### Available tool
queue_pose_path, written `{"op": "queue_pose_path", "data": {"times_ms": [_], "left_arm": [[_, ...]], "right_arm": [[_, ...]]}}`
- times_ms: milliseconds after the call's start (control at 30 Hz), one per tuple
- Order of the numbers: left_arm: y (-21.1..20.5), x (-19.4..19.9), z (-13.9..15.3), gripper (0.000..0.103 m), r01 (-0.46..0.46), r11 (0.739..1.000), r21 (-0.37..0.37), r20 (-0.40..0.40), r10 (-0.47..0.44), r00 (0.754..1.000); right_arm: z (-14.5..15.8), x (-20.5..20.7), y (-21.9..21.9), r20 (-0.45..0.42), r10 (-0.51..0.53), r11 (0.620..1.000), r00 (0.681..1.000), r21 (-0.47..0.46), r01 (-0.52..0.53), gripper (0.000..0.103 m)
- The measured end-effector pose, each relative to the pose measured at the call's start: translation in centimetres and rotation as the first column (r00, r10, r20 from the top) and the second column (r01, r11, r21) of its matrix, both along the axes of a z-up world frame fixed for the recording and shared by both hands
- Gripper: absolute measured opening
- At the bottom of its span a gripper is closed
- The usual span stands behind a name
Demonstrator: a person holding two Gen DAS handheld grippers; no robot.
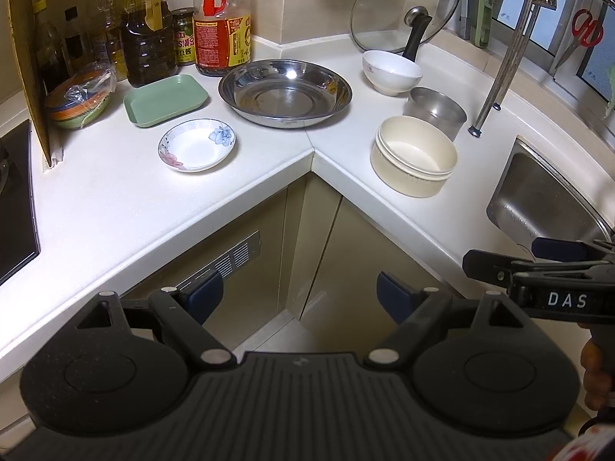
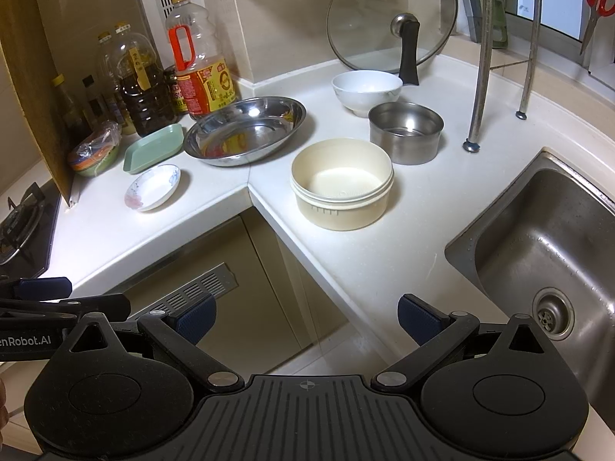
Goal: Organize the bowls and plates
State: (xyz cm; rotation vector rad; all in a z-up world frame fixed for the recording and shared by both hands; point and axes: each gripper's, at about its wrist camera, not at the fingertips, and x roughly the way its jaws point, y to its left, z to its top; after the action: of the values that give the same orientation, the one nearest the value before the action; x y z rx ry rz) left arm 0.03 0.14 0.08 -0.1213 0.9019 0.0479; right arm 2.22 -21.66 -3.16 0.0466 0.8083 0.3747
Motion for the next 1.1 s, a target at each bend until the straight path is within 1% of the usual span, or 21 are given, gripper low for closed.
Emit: {"op": "queue_pose_path", "data": {"times_ms": [1100], "left_arm": [[0.24, -0.04, -0.02, 0.086, -0.007, 1.0, -0.002, 0.001, 0.007, 1.0]], "right_arm": [[0.09, 0.11, 0.28, 0.001, 0.0, 1.0, 1.0, 0.0, 0.0, 0.101]]}}
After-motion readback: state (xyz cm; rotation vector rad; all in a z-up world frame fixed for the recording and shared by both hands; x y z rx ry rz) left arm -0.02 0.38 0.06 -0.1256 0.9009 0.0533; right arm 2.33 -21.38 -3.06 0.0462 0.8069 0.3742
